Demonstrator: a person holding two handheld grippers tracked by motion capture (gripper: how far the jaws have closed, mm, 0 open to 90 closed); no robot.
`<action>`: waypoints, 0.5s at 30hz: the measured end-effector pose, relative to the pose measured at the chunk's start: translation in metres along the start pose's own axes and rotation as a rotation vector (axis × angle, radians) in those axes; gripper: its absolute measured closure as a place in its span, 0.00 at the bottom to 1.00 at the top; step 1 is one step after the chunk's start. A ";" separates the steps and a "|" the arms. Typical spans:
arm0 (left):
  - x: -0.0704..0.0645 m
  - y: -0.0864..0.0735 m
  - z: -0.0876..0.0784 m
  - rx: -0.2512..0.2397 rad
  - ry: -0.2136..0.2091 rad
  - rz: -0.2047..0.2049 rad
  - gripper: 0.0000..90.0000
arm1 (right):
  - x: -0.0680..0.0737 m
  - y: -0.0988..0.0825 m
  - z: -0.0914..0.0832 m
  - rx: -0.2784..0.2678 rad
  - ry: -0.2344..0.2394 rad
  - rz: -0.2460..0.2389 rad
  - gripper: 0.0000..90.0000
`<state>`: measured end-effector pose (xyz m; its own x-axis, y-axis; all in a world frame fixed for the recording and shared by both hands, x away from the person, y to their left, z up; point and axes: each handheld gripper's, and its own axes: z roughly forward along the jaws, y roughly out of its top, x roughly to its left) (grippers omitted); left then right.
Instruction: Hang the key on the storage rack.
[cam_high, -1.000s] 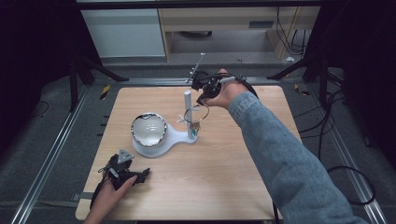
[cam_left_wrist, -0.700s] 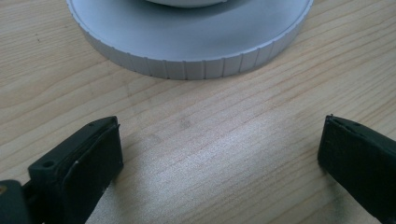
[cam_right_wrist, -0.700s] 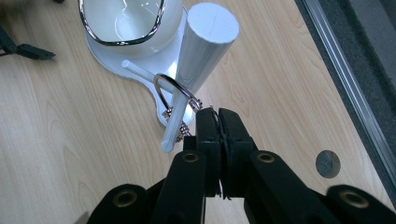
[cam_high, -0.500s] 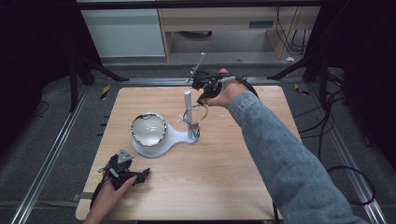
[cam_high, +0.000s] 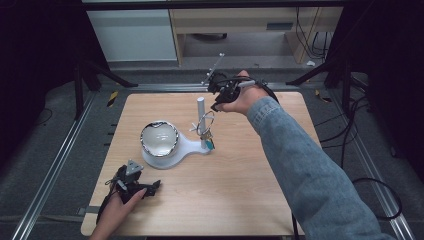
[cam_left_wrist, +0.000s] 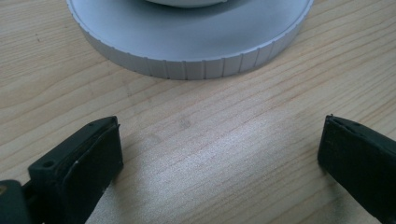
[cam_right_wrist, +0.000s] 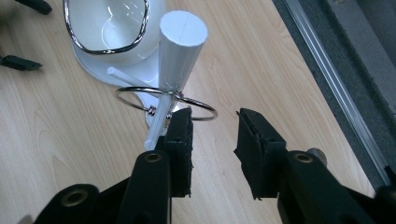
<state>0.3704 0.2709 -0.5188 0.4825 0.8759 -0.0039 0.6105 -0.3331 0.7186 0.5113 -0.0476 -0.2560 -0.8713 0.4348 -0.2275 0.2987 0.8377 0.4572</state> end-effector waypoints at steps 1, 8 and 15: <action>0.000 0.000 0.000 0.000 0.000 0.000 0.00 | 0.000 0.000 0.000 0.000 0.000 0.000 0.70; 0.000 0.000 0.000 0.000 0.000 0.000 0.00 | -0.003 0.000 -0.002 -0.007 -0.022 0.024 0.48; 0.000 0.000 0.000 0.000 0.000 0.000 0.00 | -0.004 -0.002 -0.001 0.000 -0.024 0.044 0.32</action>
<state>0.3704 0.2709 -0.5188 0.4825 0.8759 -0.0041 0.6104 -0.3329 0.7187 0.5141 -0.0514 -0.2549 -0.8479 0.4790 -0.2273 0.3365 0.8174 0.4675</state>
